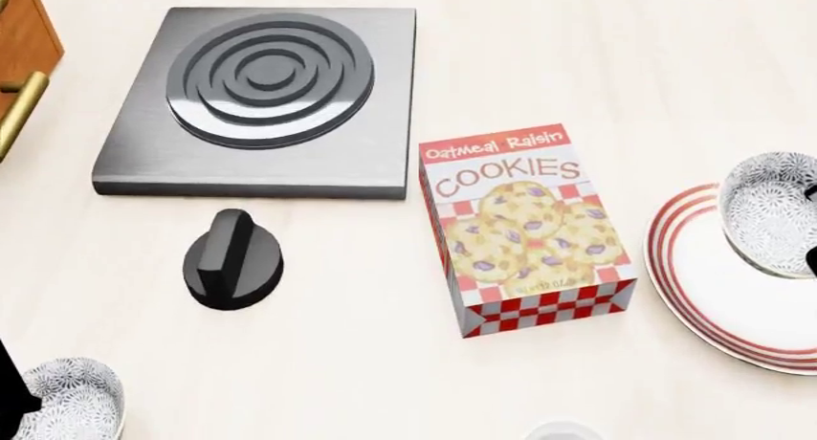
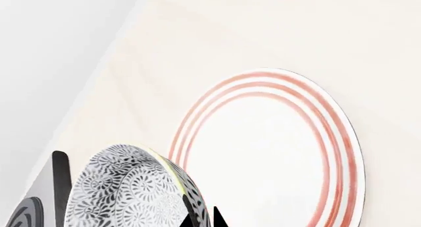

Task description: Pick the akita bowl from table center and place it on the plate.

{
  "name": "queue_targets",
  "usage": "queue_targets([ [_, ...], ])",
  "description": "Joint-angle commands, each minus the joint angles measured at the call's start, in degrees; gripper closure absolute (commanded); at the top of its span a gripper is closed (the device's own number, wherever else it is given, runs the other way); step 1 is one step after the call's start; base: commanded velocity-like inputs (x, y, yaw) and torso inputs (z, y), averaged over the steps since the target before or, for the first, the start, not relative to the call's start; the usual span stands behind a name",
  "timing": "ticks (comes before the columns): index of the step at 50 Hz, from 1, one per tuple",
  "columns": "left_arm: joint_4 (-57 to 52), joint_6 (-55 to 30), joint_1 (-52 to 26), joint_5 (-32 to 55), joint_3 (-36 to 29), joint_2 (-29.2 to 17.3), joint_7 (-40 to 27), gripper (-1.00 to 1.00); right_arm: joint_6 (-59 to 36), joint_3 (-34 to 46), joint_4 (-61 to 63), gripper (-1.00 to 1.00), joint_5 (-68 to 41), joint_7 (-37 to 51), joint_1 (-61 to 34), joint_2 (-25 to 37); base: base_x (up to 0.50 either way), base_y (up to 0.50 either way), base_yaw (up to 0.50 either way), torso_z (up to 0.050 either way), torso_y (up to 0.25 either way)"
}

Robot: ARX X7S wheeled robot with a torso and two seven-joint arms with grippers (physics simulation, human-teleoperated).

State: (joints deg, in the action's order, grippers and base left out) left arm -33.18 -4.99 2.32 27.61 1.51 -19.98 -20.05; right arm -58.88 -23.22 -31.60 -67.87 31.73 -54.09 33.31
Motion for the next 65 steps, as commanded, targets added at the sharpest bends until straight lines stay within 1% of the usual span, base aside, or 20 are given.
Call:
queue_targets([
  [1,-0.42,-0.19,-0.03,0.48,-0.06,-0.28,-0.24,-1.00,5.01,2.95,-7.75,1.00,3.86,-5.95,-2.89,-0.13,0.00,0.00,0.00,0.000,0.000],
  [22,-1.28,0.33,1.04,1.22,0.45,-0.84,-0.53,-1.00,12.01,7.13,-20.29,1.00,10.03,-12.37,-6.85,-0.22,0.00,0.00,0.00,0.000,0.000],
  [39,-1.59,0.30,1.03,1.55,0.50,-1.13,-1.00,-1.00,12.58,7.76,-20.97,1.00,10.50,-13.25,-6.64,-1.22,0.00,0.00,0.00,0.000,0.000],
  [44,-1.93,0.13,1.00,1.75,0.47,-1.29,-1.17,-1.00,13.37,8.17,-22.45,1.00,11.07,-14.15,-7.11,-1.34,0.00,0.00,0.00,0.000,0.000],
  [56,-2.41,0.25,1.28,2.26,0.82,-1.65,-1.41,-1.00,17.75,10.26,-30.79,1.00,14.21,-18.62,-10.32,-1.67,0.00,0.00,0.00,0.000,0.001],
  [65,-2.62,0.52,1.73,2.27,0.75,-1.80,-1.41,-1.00,19.55,10.28,-31.88,1.00,14.78,-19.40,-10.67,-1.43,0.00,0.00,0.00,0.000,0.000],
])
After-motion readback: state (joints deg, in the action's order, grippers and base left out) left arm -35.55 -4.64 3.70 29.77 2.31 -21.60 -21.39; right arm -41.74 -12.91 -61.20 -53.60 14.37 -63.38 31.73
